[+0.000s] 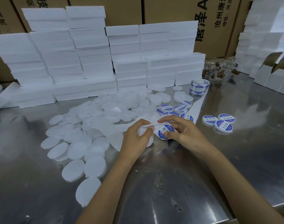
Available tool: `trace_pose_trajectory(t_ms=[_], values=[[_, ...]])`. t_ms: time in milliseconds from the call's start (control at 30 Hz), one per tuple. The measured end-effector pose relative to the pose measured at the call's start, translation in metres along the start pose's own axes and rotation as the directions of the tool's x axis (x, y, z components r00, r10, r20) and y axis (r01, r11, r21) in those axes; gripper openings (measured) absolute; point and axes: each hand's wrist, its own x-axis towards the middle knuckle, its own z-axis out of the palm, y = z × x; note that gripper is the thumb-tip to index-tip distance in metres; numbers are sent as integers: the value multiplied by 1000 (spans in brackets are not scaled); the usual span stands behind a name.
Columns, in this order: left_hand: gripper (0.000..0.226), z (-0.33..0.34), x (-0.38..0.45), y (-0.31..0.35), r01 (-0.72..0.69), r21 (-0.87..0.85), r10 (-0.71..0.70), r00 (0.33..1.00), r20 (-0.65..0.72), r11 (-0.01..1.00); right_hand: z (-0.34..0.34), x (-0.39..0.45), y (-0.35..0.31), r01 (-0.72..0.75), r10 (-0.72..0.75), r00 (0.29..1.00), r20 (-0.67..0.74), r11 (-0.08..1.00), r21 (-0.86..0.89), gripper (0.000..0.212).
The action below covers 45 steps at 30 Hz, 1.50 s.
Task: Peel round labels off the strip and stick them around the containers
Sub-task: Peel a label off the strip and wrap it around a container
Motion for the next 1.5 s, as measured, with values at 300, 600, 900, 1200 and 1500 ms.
trace_pose_trajectory(t_ms=[300,600,900,1200,1500], values=[[8,-2,0,0,31,92,-35,998,45,995,0,0,-1,7,-6,1000,-26,999,42,25],[8,-2,1,-2,38,113,-42,999,34,993,0,1,2,-11,13,999,-39,998,57,30],[11,-1,0,0,42,112,-49,997,55,993,1,0,-1,45,-45,998,-36,999,2,21],[13,-3,-1,-2,64,156,-67,998,8,986,-7,0,0,50,-29,986,-165,991,121,19],[18,-8,-2,0,98,109,-105,993,53,989,-24,4,-3,129,12,957,-288,876,465,28]])
